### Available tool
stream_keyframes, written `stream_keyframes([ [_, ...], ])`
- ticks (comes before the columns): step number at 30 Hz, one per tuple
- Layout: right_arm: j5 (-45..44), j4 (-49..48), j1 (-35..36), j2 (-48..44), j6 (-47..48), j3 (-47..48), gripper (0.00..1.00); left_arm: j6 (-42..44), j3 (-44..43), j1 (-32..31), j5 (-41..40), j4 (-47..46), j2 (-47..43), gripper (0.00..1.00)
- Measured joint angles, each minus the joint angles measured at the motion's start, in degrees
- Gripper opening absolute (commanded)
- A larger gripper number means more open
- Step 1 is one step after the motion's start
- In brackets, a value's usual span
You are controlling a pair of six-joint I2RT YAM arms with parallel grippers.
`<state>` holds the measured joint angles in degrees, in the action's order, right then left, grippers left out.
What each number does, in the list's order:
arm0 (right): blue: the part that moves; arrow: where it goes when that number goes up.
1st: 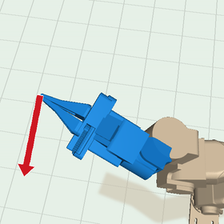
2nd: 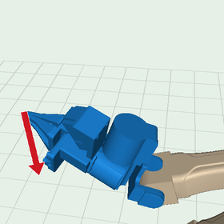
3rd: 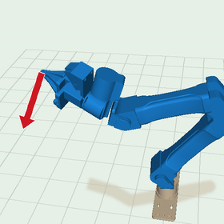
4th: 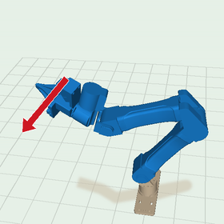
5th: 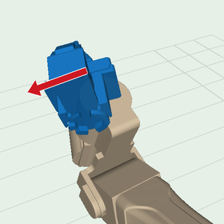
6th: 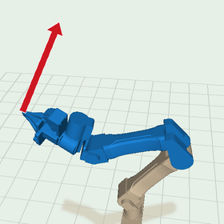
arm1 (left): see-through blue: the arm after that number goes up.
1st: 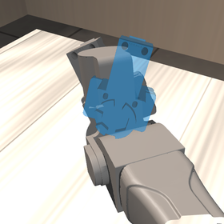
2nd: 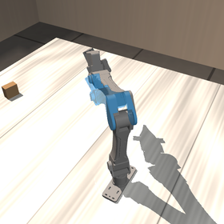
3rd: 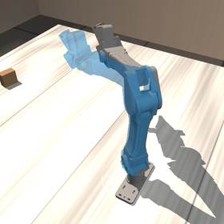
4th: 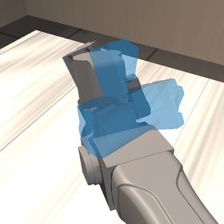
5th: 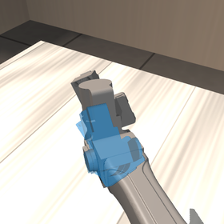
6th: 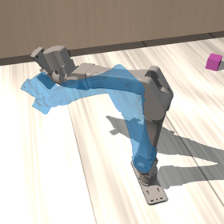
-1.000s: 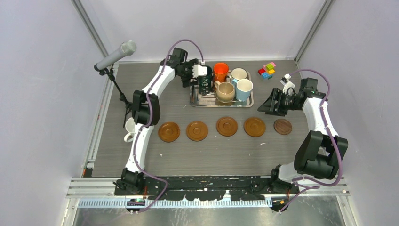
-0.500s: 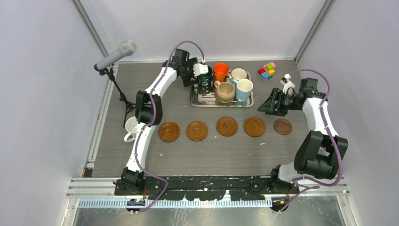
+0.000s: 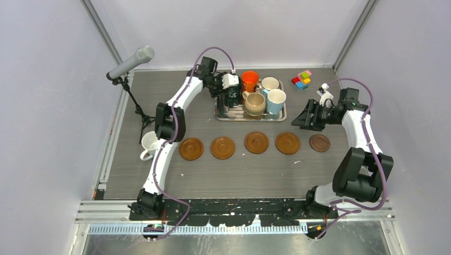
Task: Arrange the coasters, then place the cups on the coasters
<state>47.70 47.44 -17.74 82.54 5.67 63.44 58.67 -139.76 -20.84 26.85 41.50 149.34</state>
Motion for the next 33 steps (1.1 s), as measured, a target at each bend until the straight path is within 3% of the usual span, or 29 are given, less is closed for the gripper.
stream_keyframes([
  [6, 0.00, 0.00, 0.00, 0.00, 0.00, 0.00, 0.63, -2.56, -0.74, -0.26, 0.09, 2.01, 0.07, 0.45],
  [9, 0.00, 0.00, 0.00, 0.00, 0.00, 0.00, 0.63, -5.84, -0.74, -0.39, -0.35, 1.86, 0.07, 0.23],
  [13, 0.02, -0.02, 0.00, 0.00, 0.00, 0.00, 0.63, -10.49, -0.79, -0.46, -1.16, 1.31, 0.02, 0.01],
  [21, 0.00, 0.00, 0.00, -0.07, -0.17, 0.00, 0.63, -21.35, 4.66, -1.07, -6.47, 0.31, -3.56, 0.00],
  [26, 0.00, 0.00, 0.00, -0.61, -0.63, 0.00, 0.63, -28.72, 20.83, -1.05, -10.29, -2.73, -13.99, 0.00],
  [33, -0.39, 0.04, 0.00, -3.50, -1.31, -0.02, 0.64, -38.05, 45.81, -0.39, -14.60, -9.22, -36.22, 0.00],
])
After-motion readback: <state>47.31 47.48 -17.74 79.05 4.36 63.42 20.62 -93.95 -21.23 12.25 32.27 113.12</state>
